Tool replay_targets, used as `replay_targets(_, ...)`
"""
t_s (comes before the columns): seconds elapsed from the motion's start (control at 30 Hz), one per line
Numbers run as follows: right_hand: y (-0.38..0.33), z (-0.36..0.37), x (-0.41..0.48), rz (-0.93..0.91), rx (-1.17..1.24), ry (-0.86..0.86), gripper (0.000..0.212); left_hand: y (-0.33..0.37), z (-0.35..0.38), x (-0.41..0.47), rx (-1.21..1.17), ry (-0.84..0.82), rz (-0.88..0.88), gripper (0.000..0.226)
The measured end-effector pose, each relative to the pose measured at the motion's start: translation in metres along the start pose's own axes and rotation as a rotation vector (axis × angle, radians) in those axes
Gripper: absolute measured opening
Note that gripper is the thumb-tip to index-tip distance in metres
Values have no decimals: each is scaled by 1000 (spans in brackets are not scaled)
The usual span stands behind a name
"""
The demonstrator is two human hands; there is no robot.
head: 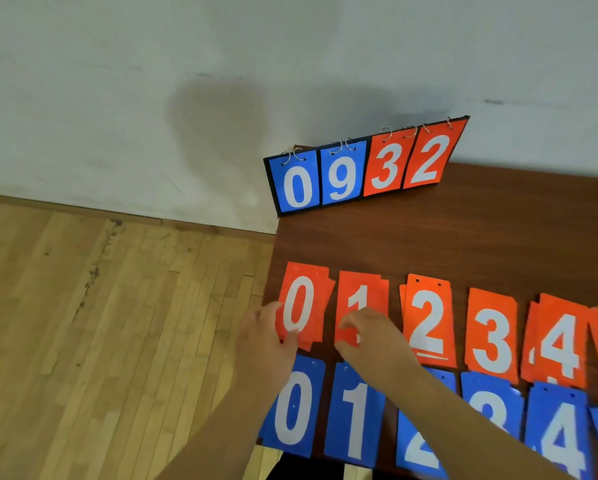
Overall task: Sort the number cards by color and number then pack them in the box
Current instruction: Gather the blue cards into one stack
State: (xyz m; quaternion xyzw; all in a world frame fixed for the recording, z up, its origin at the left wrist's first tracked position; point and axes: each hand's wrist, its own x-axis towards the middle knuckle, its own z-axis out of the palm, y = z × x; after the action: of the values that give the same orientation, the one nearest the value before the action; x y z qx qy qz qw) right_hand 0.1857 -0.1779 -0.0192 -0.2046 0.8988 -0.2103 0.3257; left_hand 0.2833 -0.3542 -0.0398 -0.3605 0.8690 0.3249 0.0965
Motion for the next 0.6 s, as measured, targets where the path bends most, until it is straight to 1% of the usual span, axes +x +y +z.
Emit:
replay_targets(0.13,-8,18,-23,-171,-164,-93,40,-38,0,-43,19,-45,-102,64)
replay_targets(0.23,-11,43,-36,-248,-342,-141,60,-67,2,-64,-35,-79,-147,74)
replay_targets(0.3,-10,59,-43,-262,-467,-164,69,-81,5,-74,-152,-119,-166,77)
replay_targets(0.4,-7,80,-50,-223,-588,-143,76,-95,9,-80,-253,-162,-145,73)
replay_targets(0.47,-4,92,-53,-214,-610,-116,80,-97,10,-82,-303,-160,-132,70)
replay_targets(0.53,-4,98,-56,-203,-628,-90,82,-96,6,-83,-335,-176,-129,72)
replay_targets(0.6,-9,102,-58,-175,-639,-99,81,-99,6,-84,-348,-192,-117,74)
